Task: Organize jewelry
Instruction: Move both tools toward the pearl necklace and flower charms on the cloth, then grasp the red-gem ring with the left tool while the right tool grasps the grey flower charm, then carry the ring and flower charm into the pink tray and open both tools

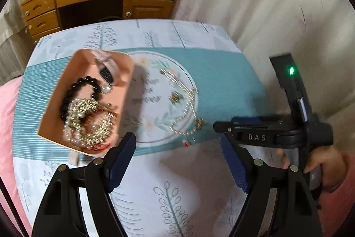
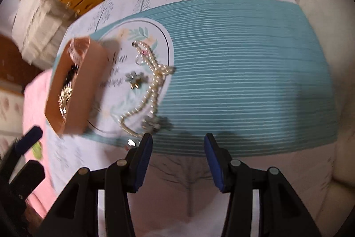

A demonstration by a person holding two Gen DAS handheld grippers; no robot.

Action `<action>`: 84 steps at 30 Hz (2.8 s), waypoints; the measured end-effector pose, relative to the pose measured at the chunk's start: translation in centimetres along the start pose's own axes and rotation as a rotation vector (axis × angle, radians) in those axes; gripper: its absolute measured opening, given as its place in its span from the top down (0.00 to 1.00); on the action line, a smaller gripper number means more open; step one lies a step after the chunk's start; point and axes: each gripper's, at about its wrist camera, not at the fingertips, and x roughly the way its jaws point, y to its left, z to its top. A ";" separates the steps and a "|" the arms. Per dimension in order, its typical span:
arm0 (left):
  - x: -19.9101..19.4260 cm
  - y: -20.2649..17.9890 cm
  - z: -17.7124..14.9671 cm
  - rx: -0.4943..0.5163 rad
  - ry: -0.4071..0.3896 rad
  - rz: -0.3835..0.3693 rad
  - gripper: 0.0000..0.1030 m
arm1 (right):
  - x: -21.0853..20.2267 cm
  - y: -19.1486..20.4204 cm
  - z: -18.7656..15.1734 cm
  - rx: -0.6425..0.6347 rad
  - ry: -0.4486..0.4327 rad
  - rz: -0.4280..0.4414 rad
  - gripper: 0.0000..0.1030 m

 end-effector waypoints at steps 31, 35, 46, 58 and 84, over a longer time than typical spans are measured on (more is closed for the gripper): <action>9.2 -3.3 -3.1 0.204 0.006 0.099 0.70 | 1.2 3.1 -2.5 -0.829 -0.248 0.064 0.62; 9.2 -3.6 -3.3 0.238 -0.010 0.123 0.84 | 1.5 3.4 -2.1 -0.835 -0.243 0.087 0.73; 9.2 -3.5 -3.2 0.197 -0.009 0.096 0.92 | 1.5 3.2 -1.7 -0.803 -0.233 0.124 0.83; 8.0 -3.1 -3.9 0.187 -0.009 0.072 0.94 | 0.6 3.4 -1.4 -0.723 -0.252 0.165 0.83; -3.0 4.1 -3.4 0.130 -0.153 0.103 0.94 | -0.5 10.7 0.8 -0.407 -0.336 0.329 0.83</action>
